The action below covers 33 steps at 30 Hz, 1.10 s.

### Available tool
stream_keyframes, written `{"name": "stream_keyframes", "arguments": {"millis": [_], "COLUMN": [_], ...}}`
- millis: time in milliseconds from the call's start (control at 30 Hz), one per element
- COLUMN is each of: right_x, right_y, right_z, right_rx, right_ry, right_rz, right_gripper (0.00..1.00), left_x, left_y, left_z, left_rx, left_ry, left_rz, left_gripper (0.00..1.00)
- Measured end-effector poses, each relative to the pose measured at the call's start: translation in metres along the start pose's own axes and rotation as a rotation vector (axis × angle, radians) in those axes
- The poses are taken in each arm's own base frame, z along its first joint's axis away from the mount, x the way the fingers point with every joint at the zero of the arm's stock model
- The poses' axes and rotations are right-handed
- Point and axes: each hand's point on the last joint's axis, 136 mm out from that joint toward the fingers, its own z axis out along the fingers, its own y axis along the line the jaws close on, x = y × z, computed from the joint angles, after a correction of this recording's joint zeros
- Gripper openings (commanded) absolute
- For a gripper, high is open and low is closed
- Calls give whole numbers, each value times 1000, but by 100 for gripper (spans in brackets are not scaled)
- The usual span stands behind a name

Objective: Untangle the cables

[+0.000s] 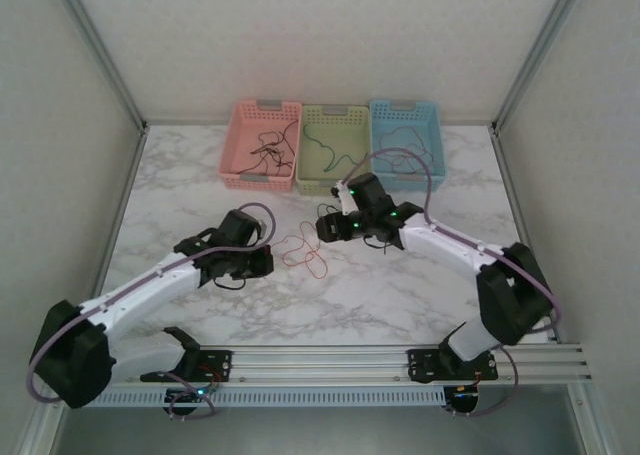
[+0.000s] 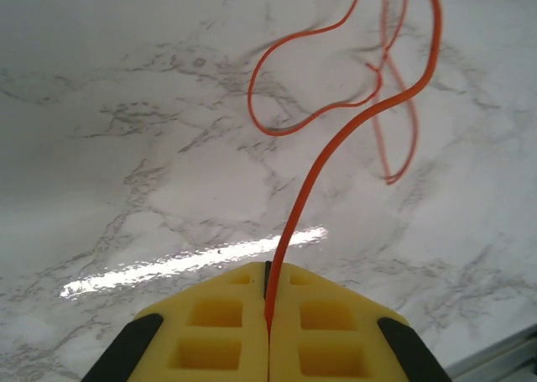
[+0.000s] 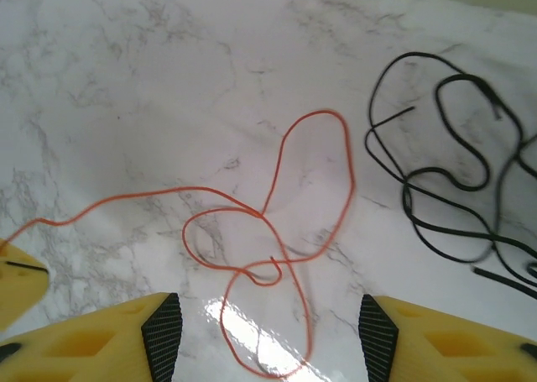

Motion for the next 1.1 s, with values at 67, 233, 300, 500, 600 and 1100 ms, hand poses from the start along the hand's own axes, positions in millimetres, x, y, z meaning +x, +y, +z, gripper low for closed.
{"name": "stream_keyframes", "arguments": {"millis": [67, 233, 300, 500, 600, 1100], "right_x": [2, 14, 19, 32, 32, 15], "right_y": [4, 2, 3, 6, 4, 6], "right_z": [15, 46, 56, 78, 87, 107], "right_rx": [4, 43, 61, 90, 98, 111], "right_ry": [45, 156, 192, 274, 290, 301], "right_rz": [-3, 15, 14, 22, 34, 44], "right_gripper": [61, 60, 60, 60, 59, 46], "left_x": [2, -2, -3, -3, -4, -1], "left_y": [3, 7, 10, 18, 20, 29], "left_z": [9, 20, 24, 37, 40, 55], "left_rx": [-16, -46, -64, -104, -112, -153], "left_ry": [17, 9, 8, 22, 20, 41], "left_rz": [0, 2, 1, -3, -3, -6], "left_gripper": [0, 0, 0, 0, 0, 0]}}
